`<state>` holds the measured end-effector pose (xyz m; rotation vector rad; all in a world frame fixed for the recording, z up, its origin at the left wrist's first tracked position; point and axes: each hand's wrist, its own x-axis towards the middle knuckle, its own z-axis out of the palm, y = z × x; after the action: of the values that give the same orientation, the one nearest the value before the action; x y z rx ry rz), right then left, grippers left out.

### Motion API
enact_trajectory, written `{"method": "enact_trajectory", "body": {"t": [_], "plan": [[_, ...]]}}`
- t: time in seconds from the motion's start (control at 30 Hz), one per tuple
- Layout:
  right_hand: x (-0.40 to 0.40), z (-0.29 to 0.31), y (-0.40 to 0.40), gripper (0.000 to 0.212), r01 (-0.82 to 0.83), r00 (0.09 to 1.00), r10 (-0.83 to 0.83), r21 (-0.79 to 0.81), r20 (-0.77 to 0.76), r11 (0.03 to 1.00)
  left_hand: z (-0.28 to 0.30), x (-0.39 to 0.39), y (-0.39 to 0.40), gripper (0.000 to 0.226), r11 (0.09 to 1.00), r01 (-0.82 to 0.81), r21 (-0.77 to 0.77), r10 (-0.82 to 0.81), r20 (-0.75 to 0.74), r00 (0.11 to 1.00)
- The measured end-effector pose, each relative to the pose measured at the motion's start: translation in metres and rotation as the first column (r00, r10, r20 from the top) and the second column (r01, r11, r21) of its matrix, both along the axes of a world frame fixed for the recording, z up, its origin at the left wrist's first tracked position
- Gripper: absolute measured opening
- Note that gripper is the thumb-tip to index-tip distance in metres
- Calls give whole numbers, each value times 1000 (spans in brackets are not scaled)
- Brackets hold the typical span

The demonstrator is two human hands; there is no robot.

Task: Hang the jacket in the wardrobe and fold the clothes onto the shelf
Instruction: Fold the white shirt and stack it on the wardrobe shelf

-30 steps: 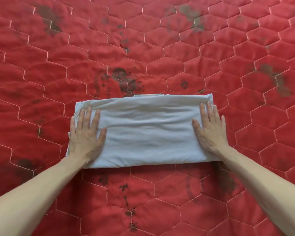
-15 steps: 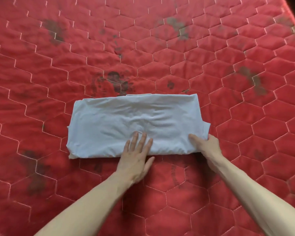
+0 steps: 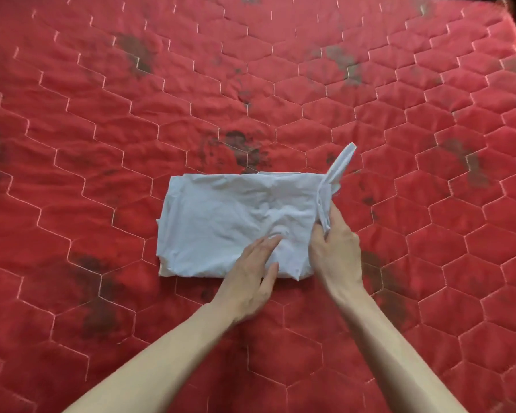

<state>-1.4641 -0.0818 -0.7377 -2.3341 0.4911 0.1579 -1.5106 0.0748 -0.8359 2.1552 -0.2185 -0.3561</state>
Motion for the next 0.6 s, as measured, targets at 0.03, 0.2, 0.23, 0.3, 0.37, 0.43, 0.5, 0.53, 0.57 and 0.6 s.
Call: {"method": "enact_trajectory", "body": {"t": [0.03,0.2,0.23,0.3,0.37,0.43,0.5,0.53,0.57,0.6], "plan": [[3,1,17,56,-29,999,28,-64,-19,998,4,2,4,47,990,-116,-82,108,-91,990],[12,-10,99,65,-183,982,170,-210,-75,961,29,51,38,43,528,-768,-364,379,-707,596],[13,-16,112,65,-214,975,197,-218,-97,952,33,59,50,48,477,-803,-356,352,-761,546],[12,-30,135,67,-283,956,257,-216,-139,934,36,72,74,56,444,-834,-327,319,-812,489],[8,-44,154,69,-355,930,324,-189,-175,916,34,80,93,61,480,-828,-289,313,-826,469],[1,-58,169,68,-417,903,394,-129,-172,900,32,82,108,69,610,-755,-240,328,-791,517],[-6,-73,177,67,-497,859,483,-49,-168,866,20,80,121,55,695,-690,-202,375,-717,587],[-8,-79,178,70,-533,833,526,3,-171,846,15,78,125,38,686,-701,-194,414,-689,595],[-11,-82,177,74,-567,804,569,65,-171,821,12,76,129,24,666,-721,-189,453,-665,593],[-12,-83,175,77,-600,772,615,134,-164,789,9,74,132,16,652,-738,-172,497,-639,587]]}}
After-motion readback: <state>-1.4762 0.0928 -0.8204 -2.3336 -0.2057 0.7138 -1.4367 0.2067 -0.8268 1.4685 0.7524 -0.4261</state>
